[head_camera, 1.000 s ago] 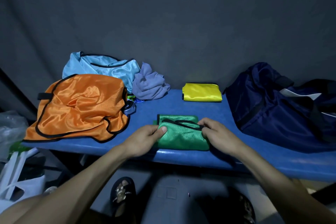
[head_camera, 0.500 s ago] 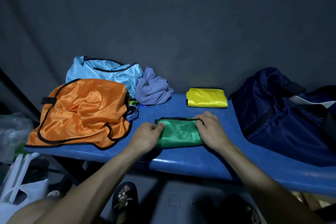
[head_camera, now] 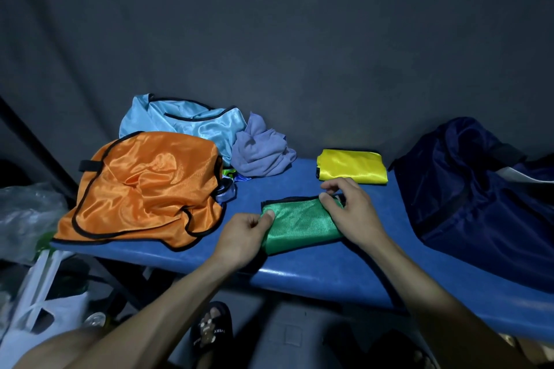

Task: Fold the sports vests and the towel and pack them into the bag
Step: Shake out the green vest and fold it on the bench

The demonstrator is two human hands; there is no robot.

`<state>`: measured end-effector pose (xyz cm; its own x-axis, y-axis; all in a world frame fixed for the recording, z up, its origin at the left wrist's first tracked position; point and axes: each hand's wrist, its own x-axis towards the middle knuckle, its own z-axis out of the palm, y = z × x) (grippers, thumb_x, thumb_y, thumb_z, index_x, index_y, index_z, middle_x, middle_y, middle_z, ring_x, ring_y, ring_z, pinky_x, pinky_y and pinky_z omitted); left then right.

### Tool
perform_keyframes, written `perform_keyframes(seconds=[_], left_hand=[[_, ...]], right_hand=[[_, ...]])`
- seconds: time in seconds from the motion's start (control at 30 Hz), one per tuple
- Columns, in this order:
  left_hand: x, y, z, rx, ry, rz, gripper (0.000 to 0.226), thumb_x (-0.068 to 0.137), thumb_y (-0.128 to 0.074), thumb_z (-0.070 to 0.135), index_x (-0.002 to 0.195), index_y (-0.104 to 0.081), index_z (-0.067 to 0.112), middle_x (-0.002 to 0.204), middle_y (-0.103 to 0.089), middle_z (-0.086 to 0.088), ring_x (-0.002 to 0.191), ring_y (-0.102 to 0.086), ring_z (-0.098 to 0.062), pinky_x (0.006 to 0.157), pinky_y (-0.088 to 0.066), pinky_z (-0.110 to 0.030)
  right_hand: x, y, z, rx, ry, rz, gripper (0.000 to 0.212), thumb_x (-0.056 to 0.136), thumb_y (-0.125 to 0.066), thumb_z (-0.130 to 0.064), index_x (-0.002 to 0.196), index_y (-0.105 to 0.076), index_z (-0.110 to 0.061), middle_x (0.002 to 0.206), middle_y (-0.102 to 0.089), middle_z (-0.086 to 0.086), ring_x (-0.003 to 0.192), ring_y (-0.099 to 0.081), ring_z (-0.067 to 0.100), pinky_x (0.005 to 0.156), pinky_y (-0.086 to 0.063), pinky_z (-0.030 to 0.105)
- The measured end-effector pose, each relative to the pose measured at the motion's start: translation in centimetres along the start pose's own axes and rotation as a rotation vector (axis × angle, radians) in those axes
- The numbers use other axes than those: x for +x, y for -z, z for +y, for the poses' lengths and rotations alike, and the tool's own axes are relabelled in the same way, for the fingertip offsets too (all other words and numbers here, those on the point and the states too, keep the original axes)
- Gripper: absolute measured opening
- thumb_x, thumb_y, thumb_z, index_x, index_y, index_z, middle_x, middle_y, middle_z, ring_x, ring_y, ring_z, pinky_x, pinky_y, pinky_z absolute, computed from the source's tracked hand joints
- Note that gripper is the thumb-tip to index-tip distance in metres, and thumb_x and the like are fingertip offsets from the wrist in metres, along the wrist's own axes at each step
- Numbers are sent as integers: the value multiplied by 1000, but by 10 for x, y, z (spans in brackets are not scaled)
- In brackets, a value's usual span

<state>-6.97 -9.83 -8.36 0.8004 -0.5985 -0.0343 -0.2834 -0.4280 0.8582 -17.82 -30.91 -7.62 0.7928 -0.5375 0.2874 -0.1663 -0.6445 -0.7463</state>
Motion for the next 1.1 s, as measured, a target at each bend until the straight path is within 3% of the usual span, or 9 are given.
perform_keyframes(seconds=[0.2,0.4,0.53,0.7,0.9,1.0,1.1], left_hand=[[-2,-2,-1,-6,4,42,59,101,-56,44,57,-25,22,48,-22,9,46,-24,-12,52,-19,-33],[2,-3,1,10,58,61,60,101,-56,42,55,-26,21,43,-23,10,41,-24,-10,49,-19,-32],[5,-3,2,35,83,43,60,101,-56,44,54,-27,21,40,-24,10,38,-25,-9,50,-21,-33],[8,2,3,82,101,-46,58,101,-56,44,56,-29,20,45,-26,9,40,-27,-11,52,-22,-33],[19,5,21,214,194,-96,53,101,-57,44,58,-37,18,50,-38,3,46,-38,-16,49,-26,-30],[21,7,23,308,169,-96,53,102,-54,45,59,-39,17,54,-42,1,52,-44,-19,50,-27,-33],[20,6,20,486,134,-100,51,101,-46,54,66,-46,17,68,-53,-4,73,-60,-29,60,-40,-35]], right_hand=[[-2,-2,-1,-62,-144,44,29,96,-66,-41,113,-66,-17,108,-62,-4,98,-60,10,83,-50,30],[-1,1,-6,49,-278,10,22,96,-69,-26,114,-69,-13,103,-67,-4,97,-61,11,78,-42,21],[-1,-4,-5,31,-321,9,20,96,-69,-22,114,-67,-14,103,-65,-2,101,-62,16,82,-43,26],[-3,3,1,177,-434,-74,27,89,-76,-11,113,-66,-19,107,-65,-1,102,-64,20,86,-51,31],[-2,-3,0,-59,-333,-7,20,92,-72,-12,112,-70,-14,108,-69,1,105,-63,16,83,-45,24],[-3,-7,-1,-151,-249,20,18,95,-68,-14,112,-71,-11,112,-71,2,109,-64,18,90,-48,26],[-4,-8,-1,-177,-206,39,18,97,-66,-18,112,-72,-11,114,-73,2,110,-66,20,95,-52,32]])
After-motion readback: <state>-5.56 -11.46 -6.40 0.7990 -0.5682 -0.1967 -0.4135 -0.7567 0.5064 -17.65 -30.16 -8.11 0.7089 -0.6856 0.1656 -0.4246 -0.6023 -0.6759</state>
